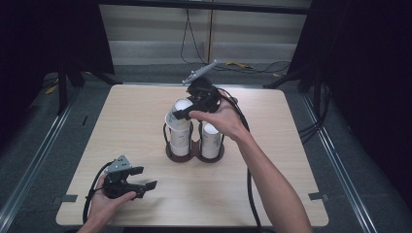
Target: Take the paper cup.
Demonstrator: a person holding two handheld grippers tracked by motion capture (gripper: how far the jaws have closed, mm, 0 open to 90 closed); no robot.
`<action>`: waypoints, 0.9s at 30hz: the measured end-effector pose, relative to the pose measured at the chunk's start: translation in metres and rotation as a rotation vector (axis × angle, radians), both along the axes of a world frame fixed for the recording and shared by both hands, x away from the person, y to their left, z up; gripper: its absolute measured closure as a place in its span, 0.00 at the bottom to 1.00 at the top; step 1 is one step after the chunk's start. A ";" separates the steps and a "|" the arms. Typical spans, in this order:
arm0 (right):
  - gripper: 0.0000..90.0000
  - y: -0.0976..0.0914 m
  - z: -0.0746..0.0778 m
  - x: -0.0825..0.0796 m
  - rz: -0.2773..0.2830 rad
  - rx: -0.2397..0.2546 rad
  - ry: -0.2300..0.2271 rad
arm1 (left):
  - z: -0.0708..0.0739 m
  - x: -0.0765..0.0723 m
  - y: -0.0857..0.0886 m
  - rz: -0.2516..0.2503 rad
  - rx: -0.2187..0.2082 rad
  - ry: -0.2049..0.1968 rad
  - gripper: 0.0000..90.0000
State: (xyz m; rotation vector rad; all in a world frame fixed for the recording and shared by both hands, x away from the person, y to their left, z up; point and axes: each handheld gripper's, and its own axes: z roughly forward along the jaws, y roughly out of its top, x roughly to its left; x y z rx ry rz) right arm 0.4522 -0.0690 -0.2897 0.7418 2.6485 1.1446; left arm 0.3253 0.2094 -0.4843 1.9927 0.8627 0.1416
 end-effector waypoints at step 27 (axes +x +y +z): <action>0.43 -0.045 -0.011 -0.047 0.009 0.115 -0.011 | 0.032 0.012 -0.014 0.006 -0.065 -0.148 0.21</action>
